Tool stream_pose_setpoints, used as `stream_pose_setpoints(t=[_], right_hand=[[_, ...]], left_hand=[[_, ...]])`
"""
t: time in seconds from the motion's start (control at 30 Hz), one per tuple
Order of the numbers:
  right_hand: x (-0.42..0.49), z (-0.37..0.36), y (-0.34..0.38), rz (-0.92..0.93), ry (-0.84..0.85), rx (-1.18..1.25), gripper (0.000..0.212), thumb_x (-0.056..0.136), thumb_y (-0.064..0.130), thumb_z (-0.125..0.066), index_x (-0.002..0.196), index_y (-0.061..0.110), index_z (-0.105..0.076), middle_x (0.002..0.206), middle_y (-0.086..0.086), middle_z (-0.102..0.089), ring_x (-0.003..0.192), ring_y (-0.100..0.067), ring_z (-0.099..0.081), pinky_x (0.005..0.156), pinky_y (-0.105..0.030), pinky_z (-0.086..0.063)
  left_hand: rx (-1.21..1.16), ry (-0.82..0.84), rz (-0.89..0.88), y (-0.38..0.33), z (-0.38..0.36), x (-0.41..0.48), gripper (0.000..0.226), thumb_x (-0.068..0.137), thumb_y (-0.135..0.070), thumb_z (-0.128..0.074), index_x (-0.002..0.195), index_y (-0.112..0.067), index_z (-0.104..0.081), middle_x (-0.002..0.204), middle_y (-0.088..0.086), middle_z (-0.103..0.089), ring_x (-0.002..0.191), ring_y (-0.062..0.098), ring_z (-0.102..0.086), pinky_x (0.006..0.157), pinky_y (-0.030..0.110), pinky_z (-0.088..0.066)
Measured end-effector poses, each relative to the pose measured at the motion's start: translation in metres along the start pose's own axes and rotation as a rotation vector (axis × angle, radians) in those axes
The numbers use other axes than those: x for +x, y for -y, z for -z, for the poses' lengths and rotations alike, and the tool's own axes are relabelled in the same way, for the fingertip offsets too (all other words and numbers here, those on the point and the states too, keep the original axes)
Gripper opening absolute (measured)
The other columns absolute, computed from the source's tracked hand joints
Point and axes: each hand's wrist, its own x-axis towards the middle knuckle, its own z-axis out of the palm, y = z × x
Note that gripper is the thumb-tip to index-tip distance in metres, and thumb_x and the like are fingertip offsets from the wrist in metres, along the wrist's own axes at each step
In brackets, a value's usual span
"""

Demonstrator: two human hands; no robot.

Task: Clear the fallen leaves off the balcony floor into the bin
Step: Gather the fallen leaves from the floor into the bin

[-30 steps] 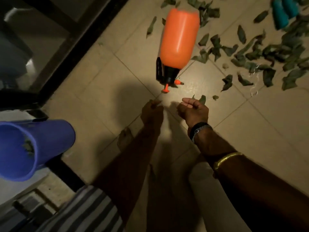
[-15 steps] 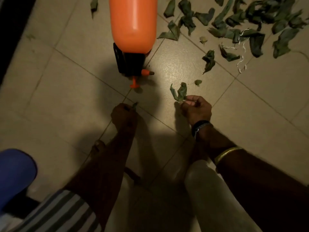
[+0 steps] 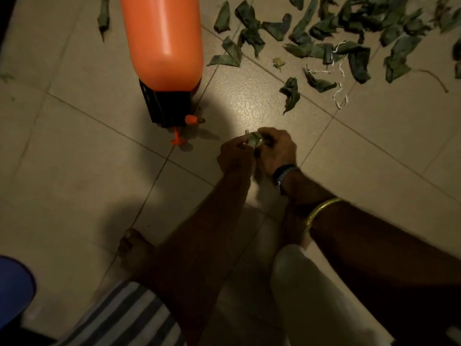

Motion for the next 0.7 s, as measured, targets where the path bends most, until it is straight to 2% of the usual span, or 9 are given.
stream_pose_setpoints(t=[0.1, 0.17, 0.23, 0.27, 0.33, 0.4, 0.5, 0.63, 0.7], right_hand=[[-0.012, -0.002, -0.005, -0.033, 0.029, 0.093, 0.026, 0.092, 0.005, -0.06, 0.106, 0.02, -0.076, 0.102, 0.004, -0.071, 0.095, -0.011, -0.064, 0.08, -0.008, -0.045], [-0.023, 0.007, -0.004, -0.075, -0.009, 0.157, 0.023, 0.092, 0.007, -0.064, 0.102, 0.021, -0.078, 0.09, 0.009, -0.071, 0.086, -0.007, -0.065, 0.072, -0.002, -0.046], [-0.038, 0.019, 0.001, -0.095, -0.057, 0.208, 0.025, 0.091, 0.005, -0.064, 0.099, 0.023, -0.079, 0.085, 0.012, -0.072, 0.083, -0.008, -0.067, 0.079, -0.013, -0.055], [-0.046, 0.028, 0.008, -0.101, -0.085, 0.233, 0.029, 0.092, 0.003, -0.06, 0.098, 0.023, -0.079, 0.085, 0.012, -0.072, 0.083, -0.008, -0.067, 0.081, -0.016, -0.056], [-0.063, 0.049, 0.029, -0.095, -0.152, 0.255, 0.034, 0.093, 0.0, -0.052, 0.098, 0.02, -0.078, 0.086, 0.008, -0.071, 0.081, -0.008, -0.065, 0.074, -0.006, -0.051], [-0.076, 0.075, 0.053, -0.055, -0.225, 0.258, 0.033, 0.091, 0.001, -0.049, 0.093, 0.019, -0.077, 0.084, 0.007, -0.07, 0.082, -0.01, -0.064, 0.072, -0.008, -0.051], [-0.088, 0.117, 0.091, -0.014, -0.252, 0.294, 0.031, 0.086, 0.003, -0.051, 0.088, 0.023, -0.076, 0.084, 0.009, -0.071, 0.084, -0.011, -0.065, 0.08, -0.024, -0.056], [-0.094, 0.173, 0.128, -0.022, -0.254, 0.315, 0.029, 0.083, 0.006, -0.053, 0.083, 0.024, -0.076, 0.085, 0.009, -0.071, 0.084, -0.009, -0.061, 0.071, -0.015, -0.046], [-0.094, 0.194, 0.142, 0.011, -0.257, 0.319, 0.027, 0.084, 0.007, -0.057, 0.078, 0.027, -0.075, 0.083, 0.009, -0.072, 0.085, -0.01, -0.063, 0.073, -0.015, -0.046]], left_hand=[[-0.09, 0.035, 0.111, 0.008, -0.011, -0.007, 0.03, 0.083, -0.013, -0.06, 0.107, -0.02, -0.077, 0.098, 0.002, -0.076, 0.096, 0.023, -0.071, 0.088, 0.039, -0.059], [-0.187, 0.102, 0.206, 0.003, -0.007, -0.018, 0.018, 0.088, -0.014, -0.061, 0.097, -0.015, -0.076, 0.088, 0.002, -0.073, 0.091, 0.024, -0.071, 0.081, 0.032, -0.06], [-0.188, 0.181, 0.216, -0.015, 0.003, -0.038, 0.011, 0.097, -0.014, -0.056, 0.093, -0.013, -0.067, 0.08, 0.001, -0.064, 0.084, 0.023, -0.067, 0.064, 0.019, -0.056], [-0.154, 0.2, 0.199, -0.027, 0.008, -0.05, 0.011, 0.098, -0.015, -0.055, 0.095, -0.011, -0.064, 0.08, 0.002, -0.062, 0.082, 0.024, -0.065, 0.063, 0.019, -0.056], [-0.185, 0.187, 0.171, -0.049, 0.015, -0.073, 0.017, 0.096, -0.02, -0.059, 0.098, -0.004, -0.064, 0.09, 0.007, -0.065, 0.087, 0.026, -0.066, 0.076, 0.033, -0.06], [-0.357, 0.185, 0.19, -0.078, 0.02, -0.1, 0.025, 0.093, -0.024, -0.062, 0.105, -0.003, -0.066, 0.101, 0.015, -0.069, 0.094, 0.029, -0.067, 0.079, 0.041, -0.06], [-0.677, 0.23, 0.319, -0.125, 0.02, -0.134, 0.04, 0.098, -0.038, -0.055, 0.109, -0.001, -0.068, 0.107, 0.017, -0.071, 0.099, 0.028, -0.069, 0.082, 0.038, -0.057], [-0.704, 0.256, 0.298, -0.192, 0.019, -0.171, 0.032, 0.103, -0.026, -0.048, 0.113, 0.0, -0.064, 0.092, 0.012, -0.067, 0.077, 0.019, -0.067, 0.068, 0.03, -0.057], [-0.734, 0.333, 0.299, -0.219, 0.019, -0.184, 0.027, 0.103, -0.019, -0.046, 0.107, 0.0, -0.064, 0.086, 0.01, -0.065, 0.076, 0.019, -0.064, 0.067, 0.028, -0.055]])
